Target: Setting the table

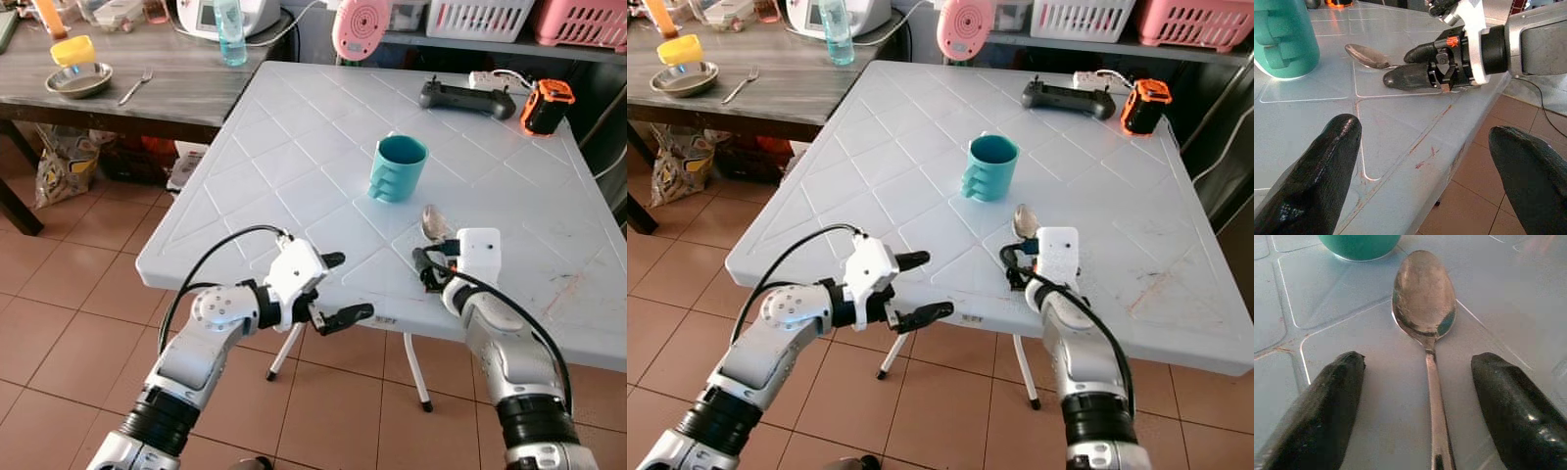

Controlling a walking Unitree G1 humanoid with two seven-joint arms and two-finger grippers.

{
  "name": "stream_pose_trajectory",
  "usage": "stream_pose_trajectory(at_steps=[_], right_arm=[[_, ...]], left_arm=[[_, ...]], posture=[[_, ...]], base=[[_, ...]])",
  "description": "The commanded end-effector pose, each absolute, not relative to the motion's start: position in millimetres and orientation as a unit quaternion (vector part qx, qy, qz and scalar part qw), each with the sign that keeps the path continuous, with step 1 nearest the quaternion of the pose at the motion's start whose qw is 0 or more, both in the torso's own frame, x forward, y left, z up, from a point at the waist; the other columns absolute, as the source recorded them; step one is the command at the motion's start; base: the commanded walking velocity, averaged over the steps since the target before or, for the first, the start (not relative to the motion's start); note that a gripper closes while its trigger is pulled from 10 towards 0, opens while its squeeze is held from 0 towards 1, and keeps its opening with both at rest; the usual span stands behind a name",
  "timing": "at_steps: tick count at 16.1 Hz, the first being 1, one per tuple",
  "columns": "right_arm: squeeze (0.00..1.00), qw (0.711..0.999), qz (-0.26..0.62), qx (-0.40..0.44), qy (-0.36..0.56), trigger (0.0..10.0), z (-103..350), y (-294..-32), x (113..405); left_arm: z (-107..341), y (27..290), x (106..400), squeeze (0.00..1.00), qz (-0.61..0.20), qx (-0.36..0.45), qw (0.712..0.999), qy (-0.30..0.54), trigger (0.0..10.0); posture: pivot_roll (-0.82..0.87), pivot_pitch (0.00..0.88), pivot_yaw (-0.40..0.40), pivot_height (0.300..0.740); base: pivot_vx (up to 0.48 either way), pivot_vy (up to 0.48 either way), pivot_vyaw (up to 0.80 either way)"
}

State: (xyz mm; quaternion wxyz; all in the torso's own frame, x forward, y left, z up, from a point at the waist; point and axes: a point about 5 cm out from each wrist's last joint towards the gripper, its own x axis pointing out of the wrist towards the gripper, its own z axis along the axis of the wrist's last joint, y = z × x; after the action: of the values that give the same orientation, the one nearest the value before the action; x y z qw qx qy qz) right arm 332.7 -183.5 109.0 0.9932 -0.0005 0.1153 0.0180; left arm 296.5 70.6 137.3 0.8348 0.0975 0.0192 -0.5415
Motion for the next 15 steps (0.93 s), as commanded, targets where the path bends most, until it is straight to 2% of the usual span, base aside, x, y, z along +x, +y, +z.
stream_pose_trajectory(at_steps=[1,6,15], right_arm=[[0.00,0.992,0.024,0.006,0.126,0.0,105.2,-174.8,332.2],[0.00,0.989,0.021,0.012,0.149,0.0,92.8,-165.6,324.7],[0.00,0.982,-0.042,0.082,0.163,0.0,84.5,-167.4,320.4]], left_arm=[[138.4,70.6,297.2,0.00,-0.542,0.102,0.834,0.022,10.0],[139.9,73.2,300.7,0.00,-0.539,0.100,0.836,0.024,10.0],[138.1,72.1,299.0,0.00,-0.554,0.105,0.825,0.030,10.0]], posture=[[0.20,0.139,-0.005,0.740],[0.20,0.139,-0.005,0.740],[0.20,0.132,0.009,0.740]], base=[[0.000,0.000,0.00],[0.000,0.000,0.00],[0.000,0.000,0.00]])
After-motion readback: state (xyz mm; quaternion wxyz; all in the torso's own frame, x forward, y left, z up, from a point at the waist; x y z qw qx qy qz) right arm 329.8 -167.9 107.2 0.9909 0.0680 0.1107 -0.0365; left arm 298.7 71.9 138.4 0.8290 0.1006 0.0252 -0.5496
